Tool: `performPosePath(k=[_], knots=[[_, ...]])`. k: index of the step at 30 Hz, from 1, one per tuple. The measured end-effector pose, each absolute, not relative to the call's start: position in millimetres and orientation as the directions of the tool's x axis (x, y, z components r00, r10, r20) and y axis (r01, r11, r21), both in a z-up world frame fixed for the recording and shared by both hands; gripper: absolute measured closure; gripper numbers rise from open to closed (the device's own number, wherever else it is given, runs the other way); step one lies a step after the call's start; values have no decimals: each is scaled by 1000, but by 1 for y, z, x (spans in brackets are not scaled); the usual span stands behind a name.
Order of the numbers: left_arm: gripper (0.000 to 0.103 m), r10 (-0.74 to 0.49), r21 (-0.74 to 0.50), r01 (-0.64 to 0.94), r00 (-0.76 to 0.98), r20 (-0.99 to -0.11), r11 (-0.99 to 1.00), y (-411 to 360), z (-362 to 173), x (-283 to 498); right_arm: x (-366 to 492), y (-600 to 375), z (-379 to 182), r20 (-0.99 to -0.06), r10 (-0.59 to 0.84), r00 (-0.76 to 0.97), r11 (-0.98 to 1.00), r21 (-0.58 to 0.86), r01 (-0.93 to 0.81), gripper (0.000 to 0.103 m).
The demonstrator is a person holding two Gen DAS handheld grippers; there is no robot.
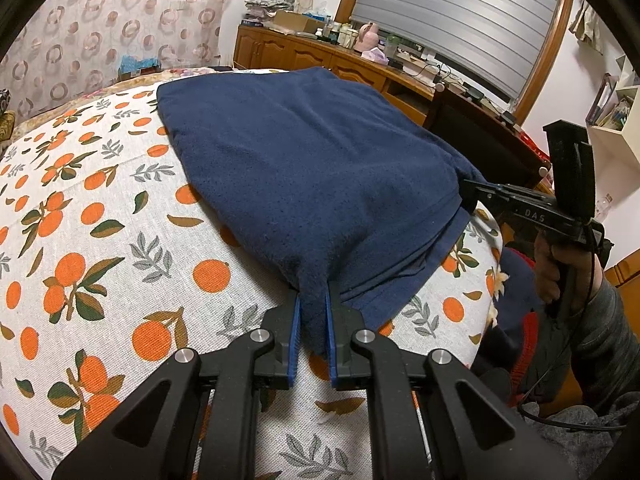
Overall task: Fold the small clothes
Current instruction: 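Pinch the shirt end with both grippers and fold it over the stack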
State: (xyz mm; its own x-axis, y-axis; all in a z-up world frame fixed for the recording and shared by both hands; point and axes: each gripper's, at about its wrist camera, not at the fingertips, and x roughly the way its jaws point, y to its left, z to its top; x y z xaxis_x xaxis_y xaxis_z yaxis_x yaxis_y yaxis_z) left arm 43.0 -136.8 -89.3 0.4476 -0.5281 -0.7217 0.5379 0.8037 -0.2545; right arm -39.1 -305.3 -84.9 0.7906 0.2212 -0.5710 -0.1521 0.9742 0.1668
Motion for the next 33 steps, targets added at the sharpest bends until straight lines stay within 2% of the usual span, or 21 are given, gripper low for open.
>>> performPosePath(k=[5, 8, 14, 19, 25, 33], knots=[[97, -535, -221, 553, 509, -674, 803, -138, -71, 37, -46, -303, -76, -524, 237, 818, 969, 183, -164, 92], [97, -565, -248, 556, 522, -639, 793, -134, -55, 43, -46, -303, -63, -473, 256, 843, 963, 200, -181, 92], [97, -596, -267, 558, 569, -567, 786, -123, -7, 80, -29, -294, -28, -391, 254, 884, 966, 141, -215, 93], [97, -573, -246, 539, 603, -554, 805, -120, 12, 121, 2, -291, -4, -346, 248, 905, 969, 104, -226, 93], [97, -537, -238, 502, 613, -579, 831, -116, 9, 178, 62, -279, 5, -351, 250, 902, 968, 59, -245, 93], [97, -492, -241, 452, 598, -633, 859, -110, -20, 234, 136, -265, 0, -414, 260, 872, 961, 27, -274, 93]])
